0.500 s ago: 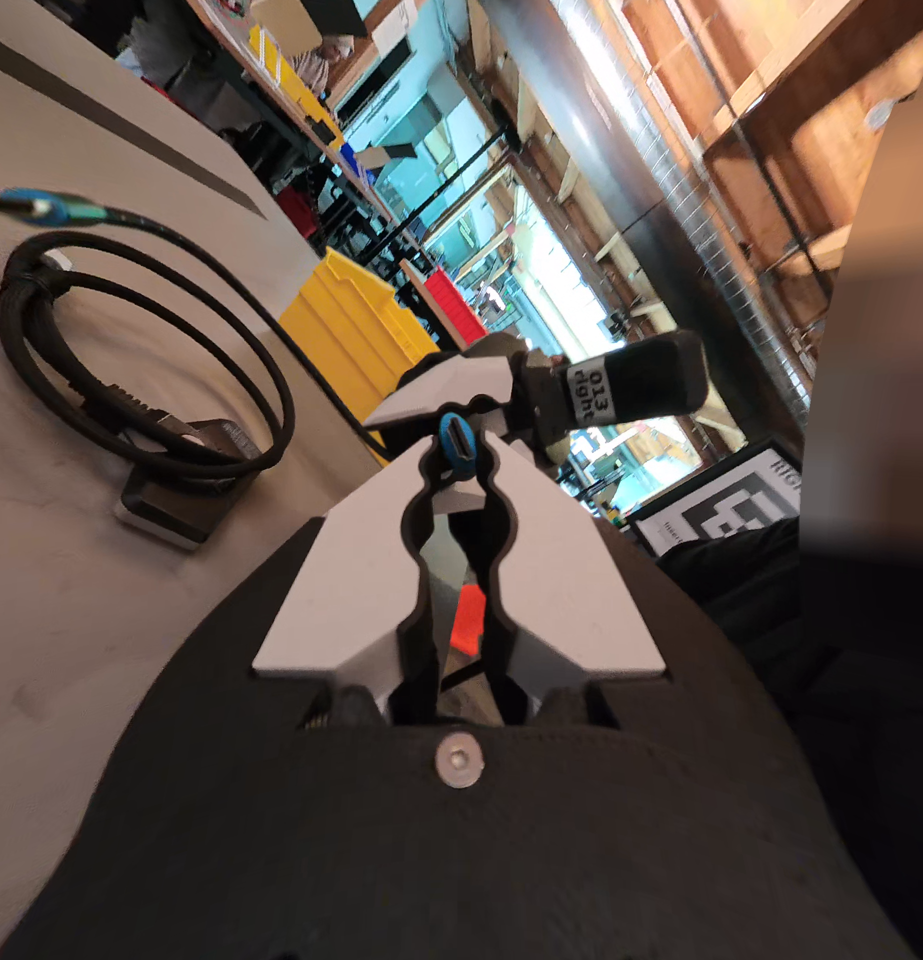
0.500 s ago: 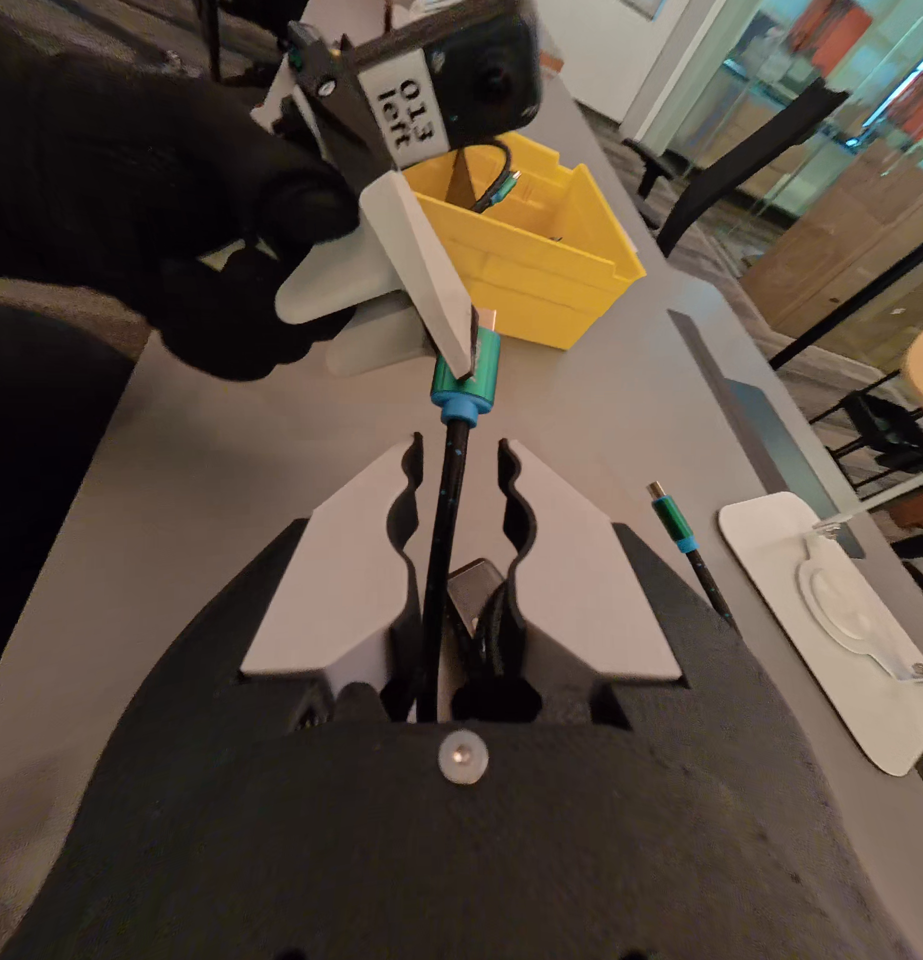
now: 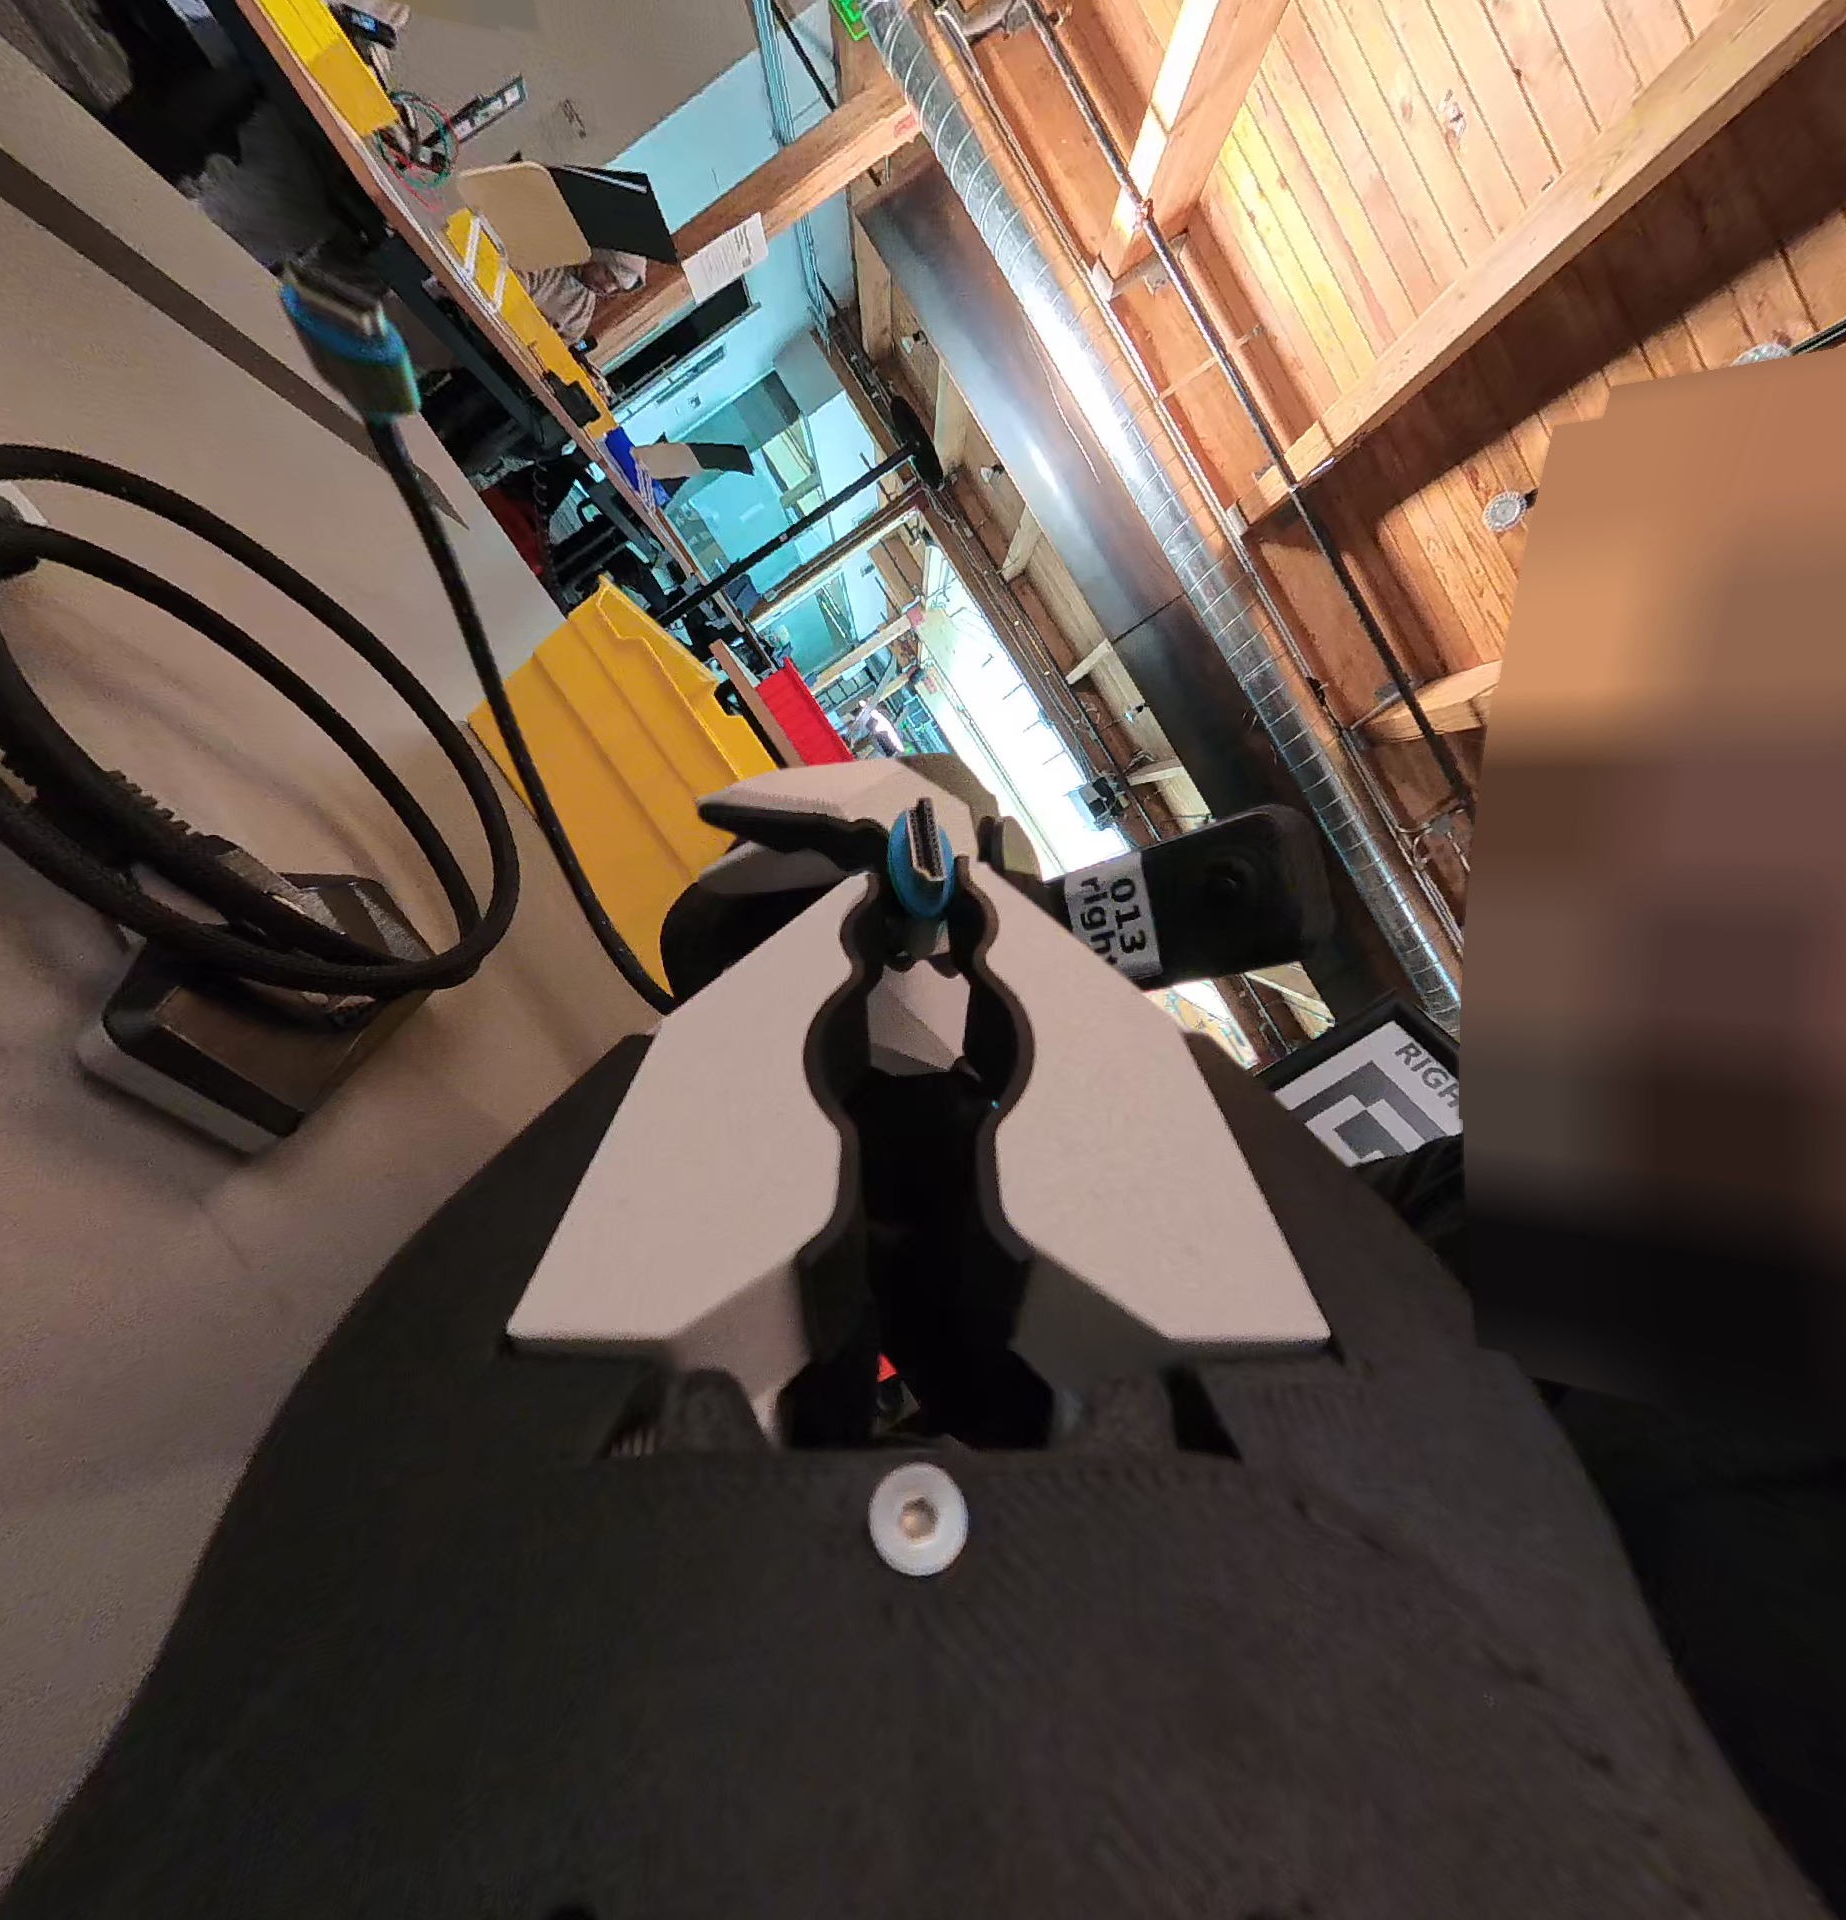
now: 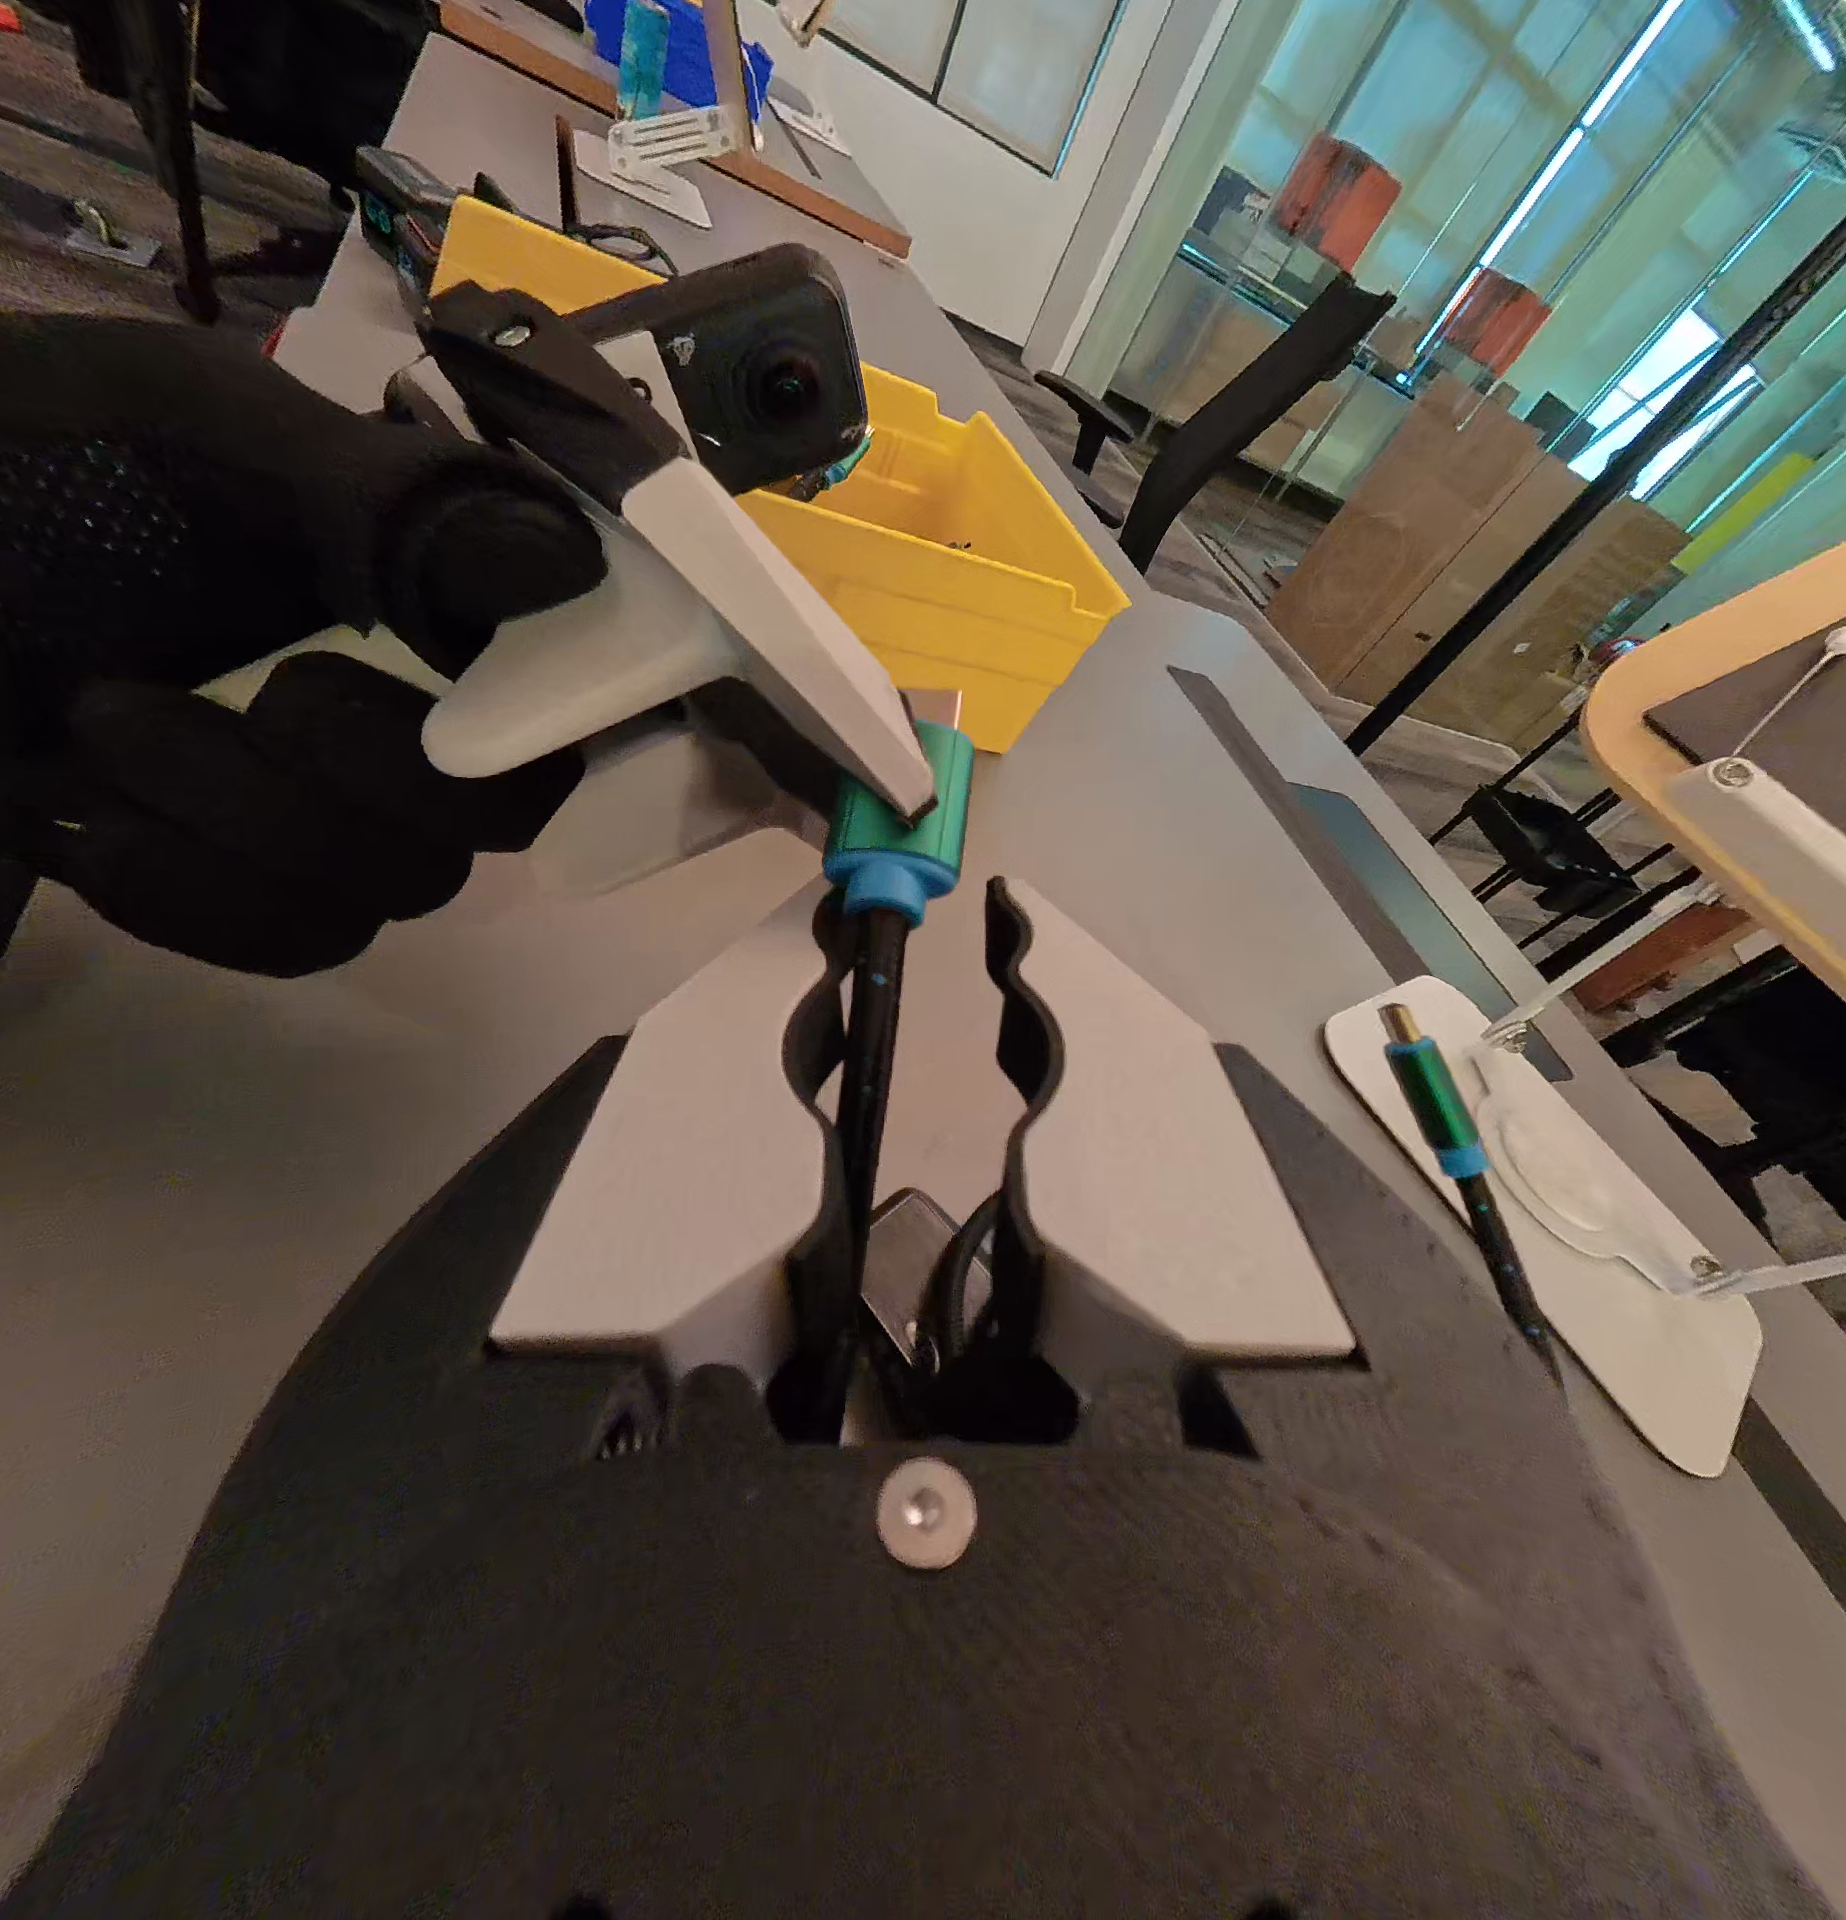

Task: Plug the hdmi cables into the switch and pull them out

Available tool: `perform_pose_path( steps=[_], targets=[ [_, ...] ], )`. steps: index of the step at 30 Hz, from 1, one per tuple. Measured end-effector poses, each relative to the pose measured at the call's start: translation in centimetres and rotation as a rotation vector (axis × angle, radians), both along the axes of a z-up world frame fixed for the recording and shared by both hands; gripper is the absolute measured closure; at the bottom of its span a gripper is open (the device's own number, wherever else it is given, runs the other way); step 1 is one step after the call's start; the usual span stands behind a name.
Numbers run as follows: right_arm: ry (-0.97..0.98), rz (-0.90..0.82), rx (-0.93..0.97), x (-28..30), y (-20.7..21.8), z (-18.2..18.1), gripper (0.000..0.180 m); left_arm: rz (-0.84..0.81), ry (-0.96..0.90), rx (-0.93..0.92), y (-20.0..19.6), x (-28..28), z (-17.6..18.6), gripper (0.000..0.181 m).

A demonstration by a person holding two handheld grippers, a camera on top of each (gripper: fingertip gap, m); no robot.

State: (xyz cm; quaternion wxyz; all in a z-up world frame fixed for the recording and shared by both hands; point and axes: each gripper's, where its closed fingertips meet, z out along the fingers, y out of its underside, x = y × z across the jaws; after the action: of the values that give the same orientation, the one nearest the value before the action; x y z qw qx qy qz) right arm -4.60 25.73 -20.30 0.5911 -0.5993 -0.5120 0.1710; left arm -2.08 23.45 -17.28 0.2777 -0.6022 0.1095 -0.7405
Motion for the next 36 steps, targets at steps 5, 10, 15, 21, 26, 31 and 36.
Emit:
perform_pose_path(
  steps=[5, 10, 15, 21, 26, 31, 36],
  targets=[
    [-0.007, 0.020, 0.046, -0.1, -0.5, 0.1, 0.170, -0.011, -0.043, -0.021, -0.1, 0.1, 0.4, 0.171],
    [-0.010, 0.024, 0.069, -0.3, -0.8, 0.4, 0.173, -0.023, -0.063, -0.021, -0.2, -0.1, 0.7, 0.171],
    [0.012, -0.017, 0.054, 0.1, -0.1, 0.4, 0.157, -0.019, -0.076, -0.050, -0.1, -0.1, 0.4, 0.171],
    [-0.025, -0.021, 0.142, -0.2, -0.6, 0.8, 0.167, -0.027, -0.093, -0.054, -0.2, -0.3, 0.8, 0.171],
    [-0.054, -0.045, 0.177, -0.3, -0.5, 0.9, 0.166, -0.034, -0.115, -0.071, -0.1, -0.6, 0.7, 0.171],
    [-0.072, -0.079, 0.206, 0.0, -0.1, 0.9, 0.156, -0.037, -0.110, -0.090, 0.0, -0.5, 0.4, 0.171],
    [-0.081, -0.019, 0.249, -0.6, -1.2, 1.2, 0.149, -0.031, -0.099, -0.099, 0.2, -0.7, -0.1, 0.171]
  ],
)
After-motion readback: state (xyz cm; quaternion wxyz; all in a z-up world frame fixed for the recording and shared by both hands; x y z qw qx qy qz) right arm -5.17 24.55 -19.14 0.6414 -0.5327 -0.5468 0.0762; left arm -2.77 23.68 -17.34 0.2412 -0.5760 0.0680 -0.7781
